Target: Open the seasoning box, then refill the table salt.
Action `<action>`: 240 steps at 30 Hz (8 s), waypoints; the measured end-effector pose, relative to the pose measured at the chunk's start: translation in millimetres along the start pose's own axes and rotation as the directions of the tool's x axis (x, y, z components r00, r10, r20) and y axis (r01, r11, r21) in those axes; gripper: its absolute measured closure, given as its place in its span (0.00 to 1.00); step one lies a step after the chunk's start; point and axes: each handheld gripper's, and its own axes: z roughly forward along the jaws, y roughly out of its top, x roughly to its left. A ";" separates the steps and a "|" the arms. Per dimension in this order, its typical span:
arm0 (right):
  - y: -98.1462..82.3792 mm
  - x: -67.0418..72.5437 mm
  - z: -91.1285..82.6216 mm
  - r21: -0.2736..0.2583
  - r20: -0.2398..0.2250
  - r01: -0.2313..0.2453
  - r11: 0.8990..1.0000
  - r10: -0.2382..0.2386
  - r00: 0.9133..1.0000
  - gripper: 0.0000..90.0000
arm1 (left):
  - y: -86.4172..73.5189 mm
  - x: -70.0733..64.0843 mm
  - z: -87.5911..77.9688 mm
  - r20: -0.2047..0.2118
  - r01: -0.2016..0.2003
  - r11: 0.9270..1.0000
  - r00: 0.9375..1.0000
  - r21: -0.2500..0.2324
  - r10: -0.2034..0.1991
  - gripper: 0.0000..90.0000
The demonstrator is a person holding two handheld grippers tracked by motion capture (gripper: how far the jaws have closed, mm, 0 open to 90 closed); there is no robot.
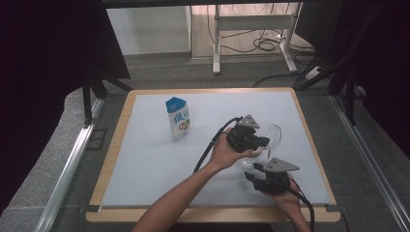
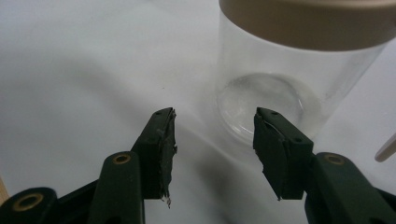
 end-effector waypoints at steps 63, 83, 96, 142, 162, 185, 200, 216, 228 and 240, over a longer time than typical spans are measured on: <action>17.3 33.1 22.7 -0.008 -0.063 0.039 0.999 -0.040 0.997 0.46 | -173.5 35.9 -159.4 -0.267 0.198 0.979 0.942 -0.038 -0.201 0.41; 17.8 33.9 24.8 -0.001 -0.058 0.045 0.999 -0.045 0.997 0.45 | -175.0 67.4 -197.6 -0.409 0.237 0.963 0.871 -0.131 -0.270 0.43; 19.8 35.8 28.4 -0.001 -0.068 0.054 0.999 -0.054 0.996 0.45 | -145.6 117.3 -196.9 -0.463 0.245 0.950 0.831 -0.192 -0.308 0.45; 18.4 35.0 29.2 -0.006 -0.058 0.055 0.998 -0.055 0.997 0.45 | -111.7 150.2 -175.6 -0.411 0.152 0.949 0.874 -0.278 -0.260 1.00; 20.9 42.2 33.2 -0.030 -0.070 0.065 0.997 -0.067 0.995 0.45 | -98.7 114.6 -188.1 -0.319 0.145 0.948 0.918 -0.282 -0.235 1.00; 29.0 52.4 40.1 -0.065 -0.048 0.083 0.994 -0.086 0.995 0.45 | -96.2 92.9 -182.1 -0.273 0.134 0.955 0.939 -0.266 -0.208 1.00; 34.4 57.9 46.2 -0.086 -0.041 0.086 0.993 -0.090 0.995 0.44 | -87.4 77.7 -173.7 -0.237 0.118 0.957 0.954 -0.266 -0.184 1.00; 47.6 73.3 64.0 -0.087 -0.021 0.085 0.993 -0.087 0.996 0.39 | -73.7 55.9 -161.6 -0.189 0.109 0.960 0.969 -0.260 -0.161 1.00; 61.4 90.0 83.4 -0.089 0.082 0.104 0.991 -0.096 0.992 0.31 | -59.6 35.2 -163.2 -0.152 0.091 0.959 0.979 -0.268 -0.135 1.00; 68.7 86.9 89.7 -0.154 0.182 0.170 0.973 -0.141 0.973 0.29 | -51.3 22.7 -160.4 -0.113 0.083 0.960 0.987 -0.269 -0.117 1.00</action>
